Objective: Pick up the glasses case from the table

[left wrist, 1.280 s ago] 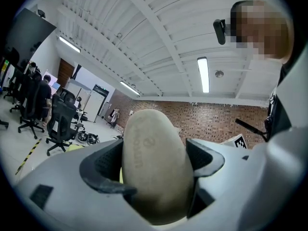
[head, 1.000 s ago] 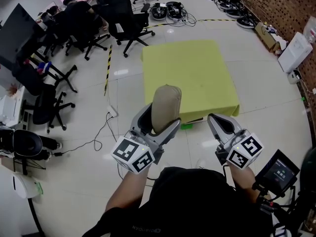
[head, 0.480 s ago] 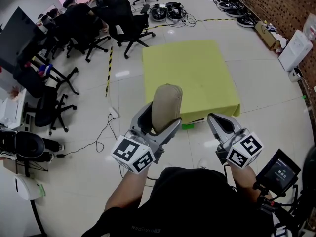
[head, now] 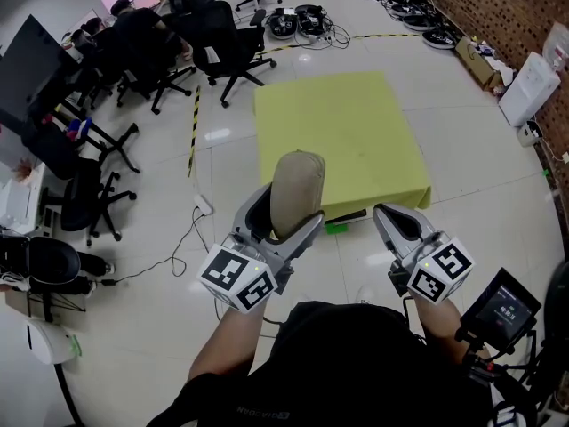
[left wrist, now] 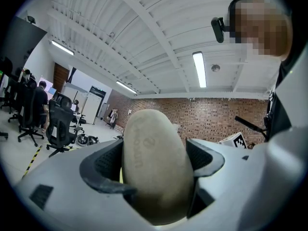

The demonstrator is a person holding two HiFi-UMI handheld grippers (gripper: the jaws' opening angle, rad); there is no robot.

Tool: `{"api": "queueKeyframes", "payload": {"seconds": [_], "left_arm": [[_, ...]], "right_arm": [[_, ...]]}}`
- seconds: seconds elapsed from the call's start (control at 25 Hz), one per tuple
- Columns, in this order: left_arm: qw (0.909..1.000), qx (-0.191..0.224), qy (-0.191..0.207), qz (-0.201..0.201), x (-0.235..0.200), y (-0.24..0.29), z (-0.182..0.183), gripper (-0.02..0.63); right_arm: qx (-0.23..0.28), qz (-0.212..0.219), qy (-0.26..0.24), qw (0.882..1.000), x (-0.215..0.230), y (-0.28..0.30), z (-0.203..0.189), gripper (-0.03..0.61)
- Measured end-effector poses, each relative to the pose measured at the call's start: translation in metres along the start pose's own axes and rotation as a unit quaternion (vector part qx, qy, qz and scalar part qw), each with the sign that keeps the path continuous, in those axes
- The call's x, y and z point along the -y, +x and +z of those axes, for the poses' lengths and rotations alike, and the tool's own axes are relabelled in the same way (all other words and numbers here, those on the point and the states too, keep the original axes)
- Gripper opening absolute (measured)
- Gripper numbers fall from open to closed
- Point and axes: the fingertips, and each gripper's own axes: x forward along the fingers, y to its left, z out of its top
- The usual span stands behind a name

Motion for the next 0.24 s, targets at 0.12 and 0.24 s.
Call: {"api": "queueKeyframes", "payload": {"seconds": [0.12, 0.24], "left_arm": [[1.0, 0.0, 0.0, 0.0, -0.0009, -0.0011, 0.001, 0.411], [1.0, 0.001, 0.0, -0.001, -0.0008, -0.0019, 0.0008, 0.411]], "right_arm": [[0.001, -0.001, -0.002, 1.0, -0.0012, 0.0007, 0.0013, 0.0], [0.002, 0.0, -0.004, 1.0, -0.0018, 0.0006, 0.0018, 0.0]]}}
